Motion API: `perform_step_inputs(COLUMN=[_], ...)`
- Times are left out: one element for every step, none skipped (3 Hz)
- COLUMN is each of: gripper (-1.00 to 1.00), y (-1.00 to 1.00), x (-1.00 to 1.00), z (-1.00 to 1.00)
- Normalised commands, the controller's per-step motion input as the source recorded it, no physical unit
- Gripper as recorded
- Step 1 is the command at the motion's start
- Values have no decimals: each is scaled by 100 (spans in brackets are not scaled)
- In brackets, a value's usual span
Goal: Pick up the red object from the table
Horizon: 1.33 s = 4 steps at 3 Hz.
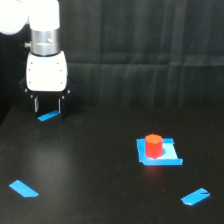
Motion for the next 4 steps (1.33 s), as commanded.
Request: perform_step_inputs(gripper=[96,100,89,97], y=[-14,-15,-37,-42], x=[37,47,88,96], z=[-20,-18,-7,-13])
